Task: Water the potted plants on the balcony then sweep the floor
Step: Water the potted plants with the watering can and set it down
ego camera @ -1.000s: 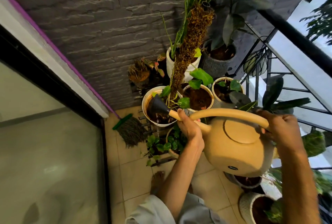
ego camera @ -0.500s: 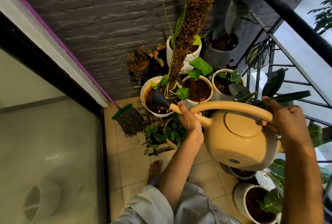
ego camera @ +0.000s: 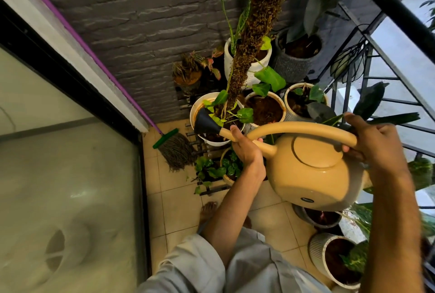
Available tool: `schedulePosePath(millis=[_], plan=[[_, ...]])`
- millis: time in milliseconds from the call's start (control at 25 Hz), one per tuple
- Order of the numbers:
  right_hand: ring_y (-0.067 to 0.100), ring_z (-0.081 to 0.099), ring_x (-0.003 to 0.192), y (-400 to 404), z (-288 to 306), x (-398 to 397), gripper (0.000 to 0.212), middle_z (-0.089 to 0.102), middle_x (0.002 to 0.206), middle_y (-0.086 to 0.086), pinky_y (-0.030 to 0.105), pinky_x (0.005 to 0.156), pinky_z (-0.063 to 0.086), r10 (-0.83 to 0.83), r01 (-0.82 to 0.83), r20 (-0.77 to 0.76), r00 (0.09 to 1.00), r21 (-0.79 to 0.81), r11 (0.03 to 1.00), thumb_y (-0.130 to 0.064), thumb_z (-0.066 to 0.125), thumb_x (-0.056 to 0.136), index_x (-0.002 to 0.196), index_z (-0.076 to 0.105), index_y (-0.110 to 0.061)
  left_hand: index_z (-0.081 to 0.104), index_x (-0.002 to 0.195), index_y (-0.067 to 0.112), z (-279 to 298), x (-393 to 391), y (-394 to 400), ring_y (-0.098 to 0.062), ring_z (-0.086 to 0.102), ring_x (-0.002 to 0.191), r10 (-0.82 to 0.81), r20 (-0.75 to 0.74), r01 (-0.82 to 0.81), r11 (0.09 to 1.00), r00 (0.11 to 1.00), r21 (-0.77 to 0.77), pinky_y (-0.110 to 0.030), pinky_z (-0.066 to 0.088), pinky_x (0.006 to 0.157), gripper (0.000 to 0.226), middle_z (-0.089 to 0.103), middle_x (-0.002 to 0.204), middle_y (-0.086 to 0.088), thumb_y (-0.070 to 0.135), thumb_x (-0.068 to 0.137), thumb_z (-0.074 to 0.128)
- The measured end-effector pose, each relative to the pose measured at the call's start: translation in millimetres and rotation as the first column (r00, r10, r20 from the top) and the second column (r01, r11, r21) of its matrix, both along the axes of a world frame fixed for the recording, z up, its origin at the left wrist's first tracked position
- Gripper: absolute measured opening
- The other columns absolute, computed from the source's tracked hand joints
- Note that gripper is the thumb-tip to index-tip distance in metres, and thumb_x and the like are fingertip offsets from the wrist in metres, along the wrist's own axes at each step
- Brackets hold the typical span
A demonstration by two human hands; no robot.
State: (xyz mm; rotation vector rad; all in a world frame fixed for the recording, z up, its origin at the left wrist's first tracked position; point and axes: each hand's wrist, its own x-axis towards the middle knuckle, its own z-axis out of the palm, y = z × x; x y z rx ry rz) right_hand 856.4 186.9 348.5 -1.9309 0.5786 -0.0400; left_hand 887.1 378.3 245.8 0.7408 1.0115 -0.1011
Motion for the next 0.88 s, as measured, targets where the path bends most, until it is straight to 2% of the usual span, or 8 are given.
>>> schedulePosePath(millis=[80,200,280,600,680,760,800,880], plan=[[0.018,0.053,0.045,2,-2,1,0.065,0.067,0.069,0.028,0.034,0.068,0.048,0.011,-0.011,0.005,1.0,0.01,1.0,-0.057,0.061,0.097,0.073,0.069,0.003,0.045,0.148,0.017,-2,0,3,-0.018,0.07,0.082,0.012,0.006,-0.012,1.0,1.0,0.006,-0.031,0.054,0.073,0.069,0.07,0.123,-0.017,0.067,0.1,0.045],[0.027,0.06,0.06,6,-2,2,0.063,0.069,0.073,0.03,0.035,0.071,0.049,0.01,-0.01,0.008,1.0,-0.003,1.0,-0.055,0.062,0.099,0.072,0.07,0.003,0.044,0.149,0.019,-1,1,8,-0.019,0.07,0.085,0.013,0.013,-0.013,1.0,1.0,0.002,-0.031,0.055,0.076,0.069,0.068,0.125,-0.016,0.068,0.1,0.045],[0.026,0.063,0.063,11,-1,3,0.06,0.07,0.075,0.028,0.033,0.071,0.05,0.014,-0.014,0.001,1.0,0.001,1.0,-0.053,0.062,0.099,0.074,0.07,0.0,0.044,0.149,0.02,-1,1,12,-0.02,0.069,0.086,0.015,0.015,-0.015,1.0,1.0,0.004,-0.033,0.053,0.079,0.069,0.069,0.125,-0.016,0.068,0.099,0.045],[0.009,0.056,0.043,19,1,4,0.06,0.069,0.072,0.025,0.03,0.062,0.045,0.0,0.0,-0.014,1.0,-0.009,1.0,-0.054,0.062,0.099,0.078,0.072,0.001,0.046,0.147,0.019,-2,1,20,-0.019,0.07,0.086,-0.013,0.003,0.013,1.0,1.0,0.005,-0.034,0.053,0.079,0.072,0.069,0.127,-0.017,0.072,0.098,0.043],[0.013,0.056,0.046,20,0,3,0.063,0.068,0.073,0.029,0.029,0.061,0.045,-0.004,0.004,-0.008,1.0,0.001,1.0,-0.054,0.062,0.099,0.081,0.072,0.005,0.045,0.147,0.019,-3,2,22,-0.019,0.07,0.086,-0.02,0.002,0.02,1.0,1.0,0.006,-0.035,0.054,0.083,0.072,0.069,0.127,-0.017,0.072,0.098,0.044],[0.016,0.055,0.046,19,-1,3,0.064,0.068,0.074,0.032,0.023,0.052,0.045,-0.022,0.022,-0.004,1.0,0.016,1.0,-0.054,0.063,0.099,0.083,0.073,0.008,0.045,0.146,0.02,-2,2,23,-0.019,0.071,0.086,-0.024,0.002,0.024,1.0,1.0,-0.003,-0.036,0.056,0.087,0.071,0.068,0.127,-0.016,0.071,0.098,0.045],[0.014,0.054,0.043,19,0,3,0.064,0.067,0.073,0.032,0.021,0.048,0.044,-0.024,0.024,-0.005,1.0,0.013,1.0,-0.053,0.062,0.099,0.083,0.073,0.008,0.045,0.145,0.02,-2,3,24,-0.019,0.071,0.086,-0.028,-0.002,0.028,1.0,1.0,-0.007,-0.036,0.057,0.087,0.069,0.069,0.125,-0.016,0.071,0.098,0.046],[0.013,0.05,0.04,20,1,3,0.066,0.066,0.072,0.032,0.024,0.049,0.042,-0.011,0.011,-0.004,1.0,0.007,1.0,-0.055,0.061,0.1,0.083,0.072,0.008,0.046,0.141,0.018,-1,5,25,-0.019,0.071,0.085,-0.045,-0.003,0.045,0.999,0.999,-0.003,-0.033,0.056,0.08,0.066,0.07,0.122,-0.016,0.069,0.099,0.046]])
